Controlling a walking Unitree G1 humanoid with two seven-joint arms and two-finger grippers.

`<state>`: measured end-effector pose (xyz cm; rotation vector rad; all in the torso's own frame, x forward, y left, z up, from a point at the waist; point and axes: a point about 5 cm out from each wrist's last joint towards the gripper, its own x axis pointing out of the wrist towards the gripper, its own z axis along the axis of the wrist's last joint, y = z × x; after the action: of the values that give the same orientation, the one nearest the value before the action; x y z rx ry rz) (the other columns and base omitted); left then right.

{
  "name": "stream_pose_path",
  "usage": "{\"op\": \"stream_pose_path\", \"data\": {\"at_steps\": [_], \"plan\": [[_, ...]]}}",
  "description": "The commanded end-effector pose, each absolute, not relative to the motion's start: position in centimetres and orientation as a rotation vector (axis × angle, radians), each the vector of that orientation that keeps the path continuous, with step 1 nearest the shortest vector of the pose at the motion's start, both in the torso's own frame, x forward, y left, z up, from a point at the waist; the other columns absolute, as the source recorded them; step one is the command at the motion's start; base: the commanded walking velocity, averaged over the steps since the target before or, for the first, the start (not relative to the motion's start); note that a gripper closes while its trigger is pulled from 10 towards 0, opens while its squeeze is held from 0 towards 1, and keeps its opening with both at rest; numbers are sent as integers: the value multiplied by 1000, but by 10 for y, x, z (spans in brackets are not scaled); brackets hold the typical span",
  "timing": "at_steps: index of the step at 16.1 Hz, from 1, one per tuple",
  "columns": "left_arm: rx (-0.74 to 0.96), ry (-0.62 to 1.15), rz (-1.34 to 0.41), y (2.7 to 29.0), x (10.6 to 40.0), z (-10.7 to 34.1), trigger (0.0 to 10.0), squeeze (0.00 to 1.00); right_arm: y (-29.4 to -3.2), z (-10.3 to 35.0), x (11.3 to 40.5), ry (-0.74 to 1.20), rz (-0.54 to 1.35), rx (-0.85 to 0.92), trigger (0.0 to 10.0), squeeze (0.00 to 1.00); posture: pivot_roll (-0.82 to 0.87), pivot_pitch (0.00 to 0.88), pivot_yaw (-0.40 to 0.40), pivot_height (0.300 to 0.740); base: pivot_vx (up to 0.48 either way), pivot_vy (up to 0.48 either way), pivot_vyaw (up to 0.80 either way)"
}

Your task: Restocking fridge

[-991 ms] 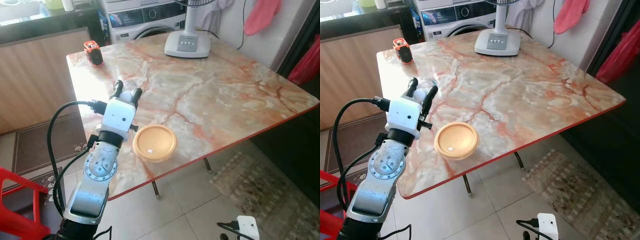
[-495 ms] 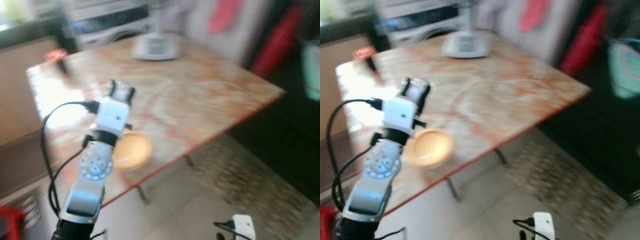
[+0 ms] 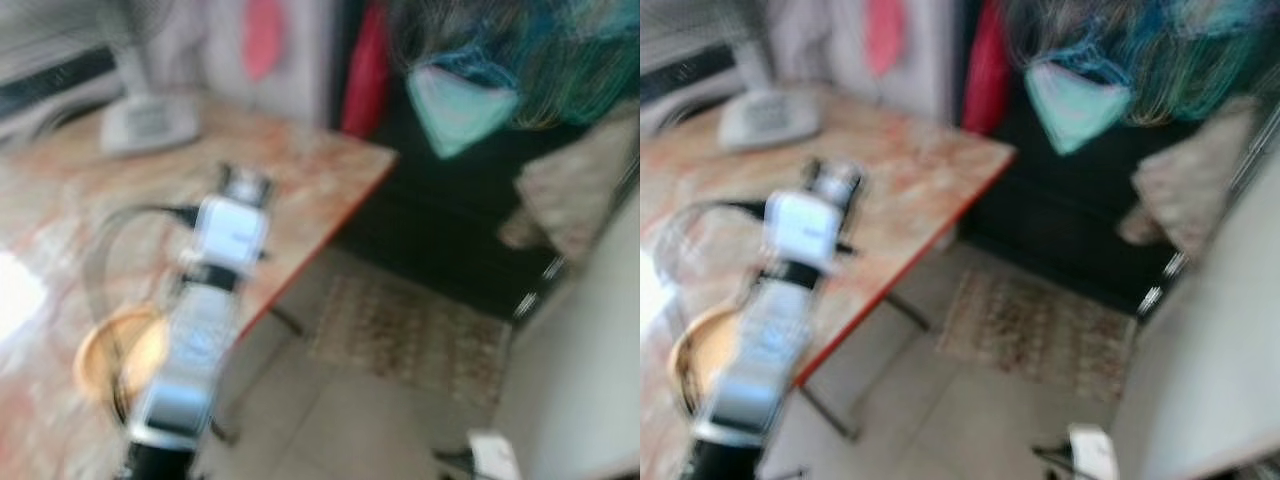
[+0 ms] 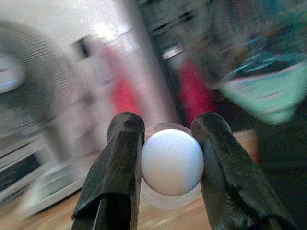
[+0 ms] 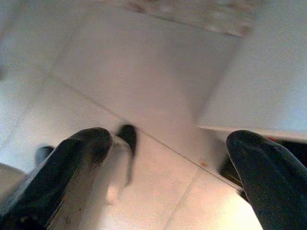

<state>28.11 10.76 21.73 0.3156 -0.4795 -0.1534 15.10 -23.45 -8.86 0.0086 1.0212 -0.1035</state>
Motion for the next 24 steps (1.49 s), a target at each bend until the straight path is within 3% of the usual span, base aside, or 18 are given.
{"op": "stream_pose_path", "data": {"at_steps": [1,8,21,24], "plan": [[341,-522,-131,114,280,226,10000,0,-227,-90,152,1022,-91,25,10000,0,27,17,34,740,0,0,0],[334,-523,-135,113,281,226,10000,0,-227,-90,152,1025,-86,28,10000,0,25,17,35,740,0,0,0],[333,-518,-135,112,281,225,10000,0,-227,-90,151,1025,-79,33,10000,0,25,18,35,740,0,-41,-800],[343,-518,-136,112,281,225,10000,0,-227,-90,152,1026,-78,33,10000,0,27,17,35,740,0,-370,-800]]}}
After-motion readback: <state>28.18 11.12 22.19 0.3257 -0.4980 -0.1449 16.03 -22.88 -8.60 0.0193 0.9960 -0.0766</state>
